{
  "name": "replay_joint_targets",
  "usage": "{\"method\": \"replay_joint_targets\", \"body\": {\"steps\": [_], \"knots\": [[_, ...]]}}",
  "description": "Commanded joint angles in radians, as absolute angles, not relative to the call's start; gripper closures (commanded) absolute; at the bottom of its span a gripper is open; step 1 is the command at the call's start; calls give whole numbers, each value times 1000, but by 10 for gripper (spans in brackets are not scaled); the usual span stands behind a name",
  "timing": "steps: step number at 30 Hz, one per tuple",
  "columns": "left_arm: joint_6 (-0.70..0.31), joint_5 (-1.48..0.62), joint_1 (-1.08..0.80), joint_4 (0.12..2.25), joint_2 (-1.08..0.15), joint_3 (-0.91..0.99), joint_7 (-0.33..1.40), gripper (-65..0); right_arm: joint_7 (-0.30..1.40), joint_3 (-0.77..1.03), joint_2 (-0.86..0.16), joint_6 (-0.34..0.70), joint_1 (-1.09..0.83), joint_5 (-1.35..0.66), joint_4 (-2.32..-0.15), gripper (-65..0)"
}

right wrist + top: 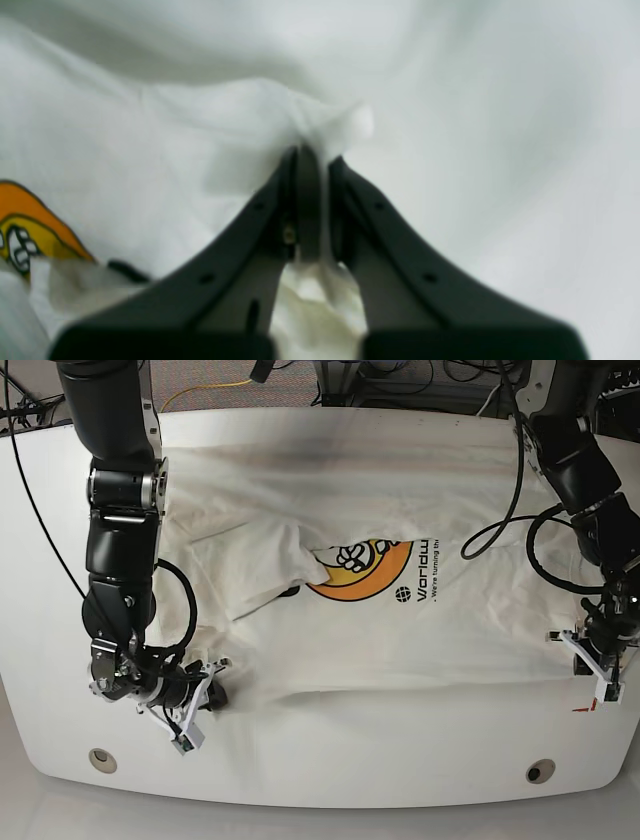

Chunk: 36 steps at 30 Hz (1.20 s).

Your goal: Fold the T-shirt properly

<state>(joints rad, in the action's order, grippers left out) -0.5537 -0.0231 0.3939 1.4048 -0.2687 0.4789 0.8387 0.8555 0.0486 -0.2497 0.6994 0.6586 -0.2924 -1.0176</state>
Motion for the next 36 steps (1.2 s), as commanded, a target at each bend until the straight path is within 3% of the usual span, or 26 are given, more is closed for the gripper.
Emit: {"method": "replay_joint_targets", "body": {"steps": [1, 9, 13, 23, 29, 36], "knots": [[-550, -31, 423, 1466, -285, 476, 814, -17, 880, 58, -265, 698, 697, -297, -1109, 0], [-558, -36, 344, 1586, -283, 478, 837, -17, 1070, 62, -266, 698, 579, -297, -1383, 0], [-610, -36, 283, 1624, -283, 481, 851, -17, 1132, 62, -282, 698, 483, -303, -1514, 0], [-656, -33, 99, 1655, -286, 484, 851, -17, 1187, 163, -285, 698, 289, -303, -1689, 0], [-698, -31, 25, 1664, -300, 519, 851, -17, 1247, 203, -277, 698, 176, -303, -1819, -60], [-698, -30, -64, 1733, -306, 515, 860, -17, 1256, 208, -263, 698, 44, -305, -1916, -71]]}}
